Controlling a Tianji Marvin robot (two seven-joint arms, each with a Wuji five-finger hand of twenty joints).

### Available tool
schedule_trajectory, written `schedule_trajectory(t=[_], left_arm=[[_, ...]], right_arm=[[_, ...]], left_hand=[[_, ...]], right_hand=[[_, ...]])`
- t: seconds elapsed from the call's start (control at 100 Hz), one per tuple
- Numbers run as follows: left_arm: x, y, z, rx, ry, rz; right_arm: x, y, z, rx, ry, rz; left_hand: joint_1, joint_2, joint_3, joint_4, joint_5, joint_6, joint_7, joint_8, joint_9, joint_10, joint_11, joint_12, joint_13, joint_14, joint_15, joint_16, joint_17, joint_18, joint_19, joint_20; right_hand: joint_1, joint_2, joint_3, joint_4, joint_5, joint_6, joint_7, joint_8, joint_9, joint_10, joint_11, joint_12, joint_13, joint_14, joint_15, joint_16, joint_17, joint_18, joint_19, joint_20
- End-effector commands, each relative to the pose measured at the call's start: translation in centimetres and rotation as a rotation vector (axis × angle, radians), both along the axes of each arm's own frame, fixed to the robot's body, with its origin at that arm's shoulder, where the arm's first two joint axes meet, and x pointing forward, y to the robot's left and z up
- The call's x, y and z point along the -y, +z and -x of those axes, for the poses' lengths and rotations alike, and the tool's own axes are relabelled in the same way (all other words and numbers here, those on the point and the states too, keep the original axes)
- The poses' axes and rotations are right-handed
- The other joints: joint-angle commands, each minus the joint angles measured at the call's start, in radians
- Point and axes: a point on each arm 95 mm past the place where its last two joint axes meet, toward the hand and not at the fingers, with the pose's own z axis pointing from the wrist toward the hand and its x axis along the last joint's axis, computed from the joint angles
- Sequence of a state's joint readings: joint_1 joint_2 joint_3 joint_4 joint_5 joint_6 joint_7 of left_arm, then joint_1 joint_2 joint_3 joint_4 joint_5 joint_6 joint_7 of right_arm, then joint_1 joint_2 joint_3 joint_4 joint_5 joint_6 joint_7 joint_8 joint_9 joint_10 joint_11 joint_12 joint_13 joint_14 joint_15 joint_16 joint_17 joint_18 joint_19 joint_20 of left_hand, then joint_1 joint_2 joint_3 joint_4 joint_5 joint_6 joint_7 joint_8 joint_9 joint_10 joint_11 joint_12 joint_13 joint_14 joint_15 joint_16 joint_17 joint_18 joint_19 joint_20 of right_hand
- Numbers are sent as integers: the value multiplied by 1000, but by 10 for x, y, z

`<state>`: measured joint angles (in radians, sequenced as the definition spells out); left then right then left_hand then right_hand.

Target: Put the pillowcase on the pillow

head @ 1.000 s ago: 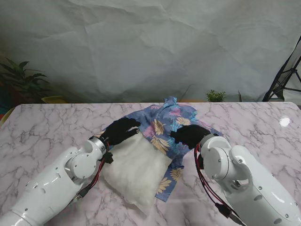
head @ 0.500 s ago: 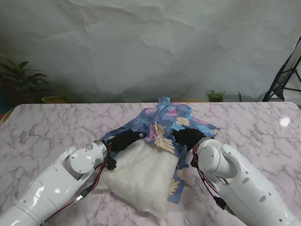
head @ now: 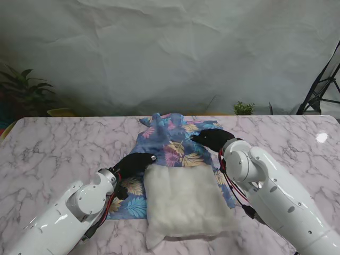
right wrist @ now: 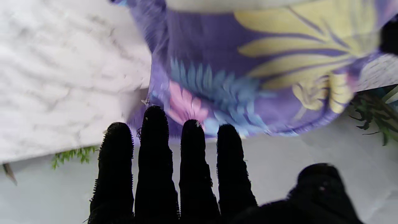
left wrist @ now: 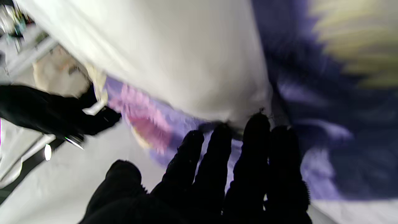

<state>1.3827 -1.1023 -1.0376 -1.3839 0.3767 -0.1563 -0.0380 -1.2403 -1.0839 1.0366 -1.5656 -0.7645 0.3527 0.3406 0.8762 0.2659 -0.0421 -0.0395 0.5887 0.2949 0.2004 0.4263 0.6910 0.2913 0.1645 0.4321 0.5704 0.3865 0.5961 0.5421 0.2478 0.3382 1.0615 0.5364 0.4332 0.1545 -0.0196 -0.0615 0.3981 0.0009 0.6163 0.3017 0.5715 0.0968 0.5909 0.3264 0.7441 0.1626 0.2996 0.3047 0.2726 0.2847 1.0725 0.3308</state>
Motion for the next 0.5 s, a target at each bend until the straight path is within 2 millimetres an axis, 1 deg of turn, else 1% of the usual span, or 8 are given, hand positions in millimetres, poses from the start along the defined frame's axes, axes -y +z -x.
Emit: schedule_trajectory(t=[0.0,0.03,0.09,0.15,0.21,0.32,0.41,0.49], left_arm=[[8,0,0,30,10,34],[10,2,1,55,23,68],[13,6,1,104,46,116],[14,12,2,153,48,134],[15,18,1,209,45,127],[9,26,-1,267,1,60],[3,29,-5,283,-24,-11],[0,28,-8,267,-35,-60]], right_arm=[[5,6,15,24,37,2],[9,11,21,33,56,20],[15,18,33,63,85,48],[20,24,44,109,134,54],[22,26,56,154,197,45],[25,23,81,232,348,6],[24,14,99,277,450,-12],[23,6,114,273,526,23]], left_hand=[[26,-16,6,25,46,-42,31,19,30,-5,49,50,44,-12,76,51,45,-1,124,67],[36,-37,8,26,68,-46,54,25,27,-7,97,77,41,1,101,75,94,-69,212,102],[53,-69,10,29,99,-55,98,36,21,-20,189,102,56,-6,144,110,136,-135,308,134],[76,-103,13,30,109,-68,136,43,8,-37,245,96,56,-25,156,123,138,-165,330,137],[107,-136,16,32,118,-85,174,49,-2,-59,267,80,26,-45,136,120,99,-177,299,125],[164,-199,23,30,90,-102,206,67,-112,-78,210,19,-112,-85,-22,52,-68,-165,78,40],[172,-212,21,26,34,-93,160,59,-199,-69,148,-27,-235,-98,-160,-30,-181,-172,-120,-49],[159,-197,16,23,1,-88,112,50,-259,-63,101,-55,-338,-103,-251,-91,-262,-189,-287,-110]], right_hand=[[-58,-20,-11,11,-78,-25,-38,-20,-87,-18,-30,-9,-91,-33,-59,-23,-63,-24,-37,-17],[-84,-24,-9,11,-124,-23,-68,-26,-151,-17,-39,-14,-153,-47,-73,-28,-103,-34,-66,-19],[-113,-47,-8,9,-189,-18,-112,-29,-249,-15,-52,-21,-257,-64,-96,-36,-166,-47,-106,-17],[-123,-81,-2,10,-210,-13,-148,-28,-307,-27,-56,-25,-313,-88,-105,-43,-195,-64,-137,-11],[-123,-111,2,9,-215,-8,-178,-24,-330,-35,-63,-32,-347,-117,-113,-56,-213,-94,-163,-7],[-100,-183,7,8,-203,0,-192,-15,-352,-57,-50,-37,-375,-160,-114,-90,-226,-153,-209,-39],[-87,-250,5,4,-204,12,-197,-19,-367,-67,-16,-29,-400,-194,-95,-109,-242,-211,-222,-80],[-101,-286,5,0,-257,31,-220,-45,-391,-69,-115,-79,-457,-207,-119,-132,-276,-240,-250,-125]])
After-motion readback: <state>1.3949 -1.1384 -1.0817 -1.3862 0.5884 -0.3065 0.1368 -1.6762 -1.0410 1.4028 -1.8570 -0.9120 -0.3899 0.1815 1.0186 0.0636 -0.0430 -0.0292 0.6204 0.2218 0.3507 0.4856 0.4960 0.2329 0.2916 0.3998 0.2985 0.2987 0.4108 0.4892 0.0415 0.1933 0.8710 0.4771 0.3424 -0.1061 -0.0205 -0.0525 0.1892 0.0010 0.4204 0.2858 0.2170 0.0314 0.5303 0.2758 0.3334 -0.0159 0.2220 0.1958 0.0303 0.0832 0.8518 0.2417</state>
